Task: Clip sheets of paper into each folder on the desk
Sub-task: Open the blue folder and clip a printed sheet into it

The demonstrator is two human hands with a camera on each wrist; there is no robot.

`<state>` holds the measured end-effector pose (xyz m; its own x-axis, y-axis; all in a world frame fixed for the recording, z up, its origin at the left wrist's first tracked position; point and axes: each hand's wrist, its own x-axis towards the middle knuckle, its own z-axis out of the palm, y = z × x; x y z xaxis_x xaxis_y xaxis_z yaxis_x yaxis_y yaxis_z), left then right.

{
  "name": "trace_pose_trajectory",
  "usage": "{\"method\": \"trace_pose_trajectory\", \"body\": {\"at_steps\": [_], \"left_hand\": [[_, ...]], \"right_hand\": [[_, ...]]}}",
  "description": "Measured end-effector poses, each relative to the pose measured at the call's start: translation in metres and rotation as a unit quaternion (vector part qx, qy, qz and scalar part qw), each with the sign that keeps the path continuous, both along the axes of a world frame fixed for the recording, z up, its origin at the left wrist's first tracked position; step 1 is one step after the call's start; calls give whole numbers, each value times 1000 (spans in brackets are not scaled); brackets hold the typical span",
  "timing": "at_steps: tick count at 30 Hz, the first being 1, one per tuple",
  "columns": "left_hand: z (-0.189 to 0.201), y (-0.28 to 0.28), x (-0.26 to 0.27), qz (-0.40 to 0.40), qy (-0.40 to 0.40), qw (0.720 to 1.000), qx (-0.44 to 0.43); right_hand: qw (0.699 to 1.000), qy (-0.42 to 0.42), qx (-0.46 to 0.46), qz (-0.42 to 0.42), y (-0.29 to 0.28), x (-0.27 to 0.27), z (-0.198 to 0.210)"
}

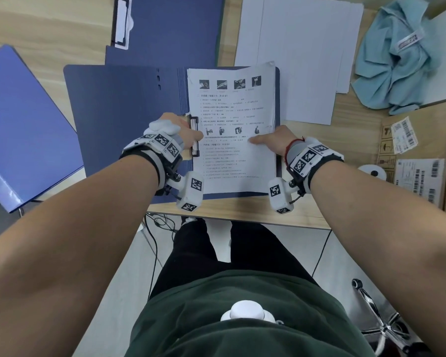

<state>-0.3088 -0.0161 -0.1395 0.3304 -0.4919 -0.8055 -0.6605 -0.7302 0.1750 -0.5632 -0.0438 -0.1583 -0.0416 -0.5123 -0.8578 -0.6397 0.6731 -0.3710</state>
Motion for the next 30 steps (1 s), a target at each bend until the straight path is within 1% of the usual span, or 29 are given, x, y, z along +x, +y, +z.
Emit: {"method": "trace_pose_trajectory", "body": {"at_steps": [2, 5, 7, 9, 11, 15, 17, 19, 20, 22, 24, 25, 28, 30], "left_hand": [[3, -2, -2, -31, -19, 999, 3], [0, -5, -3, -46, -52, 998, -5], [-1, -8, -6, -76, -63, 995, 9], [-2, -10, -7, -89, -68, 994, 12], [-4, -12, -9, -84, -74, 994, -9], [-11, -11, -13, -79, -85, 993, -20], [-10, -13, -14, -73, -99, 992, -10], [-8, -14, -14, -54, -107, 993, 3], [-8, -14, -14, -53, -103, 993, 3], [-9, -10, -13, -71, -84, 994, -12], [-11, -10, -13, -74, -66, 995, -17], [-8, -8, -12, -76, -62, 995, -13], [-6, -12, -14, -15, -63, 997, -31], [-9, -10, -14, -30, -60, 997, -33]], "right_hand": [[1000, 2, 1, 3, 0, 0, 0], [1000, 7, -1, 5, 0, 0, 0], [1000, 11, -1, 8, 0, 0, -1], [1000, 15, -2, 17, -1, 1, -2], [999, 22, -10, 28, -2, 0, -1], [997, 47, -28, 58, -4, -4, 1], [994, 78, -42, 61, -5, -10, 0], [992, 105, -54, 48, -4, -18, -1], [992, 107, -60, 29, -3, -21, 0], [993, 105, -63, -5, -1, -26, 2], [992, 105, -65, -9, 1, -29, 3], [992, 111, -68, -5, 1, -29, 2], [989, 124, -72, 28, 1, -28, 0], [988, 128, -61, 54, 0, -26, 5]]}}
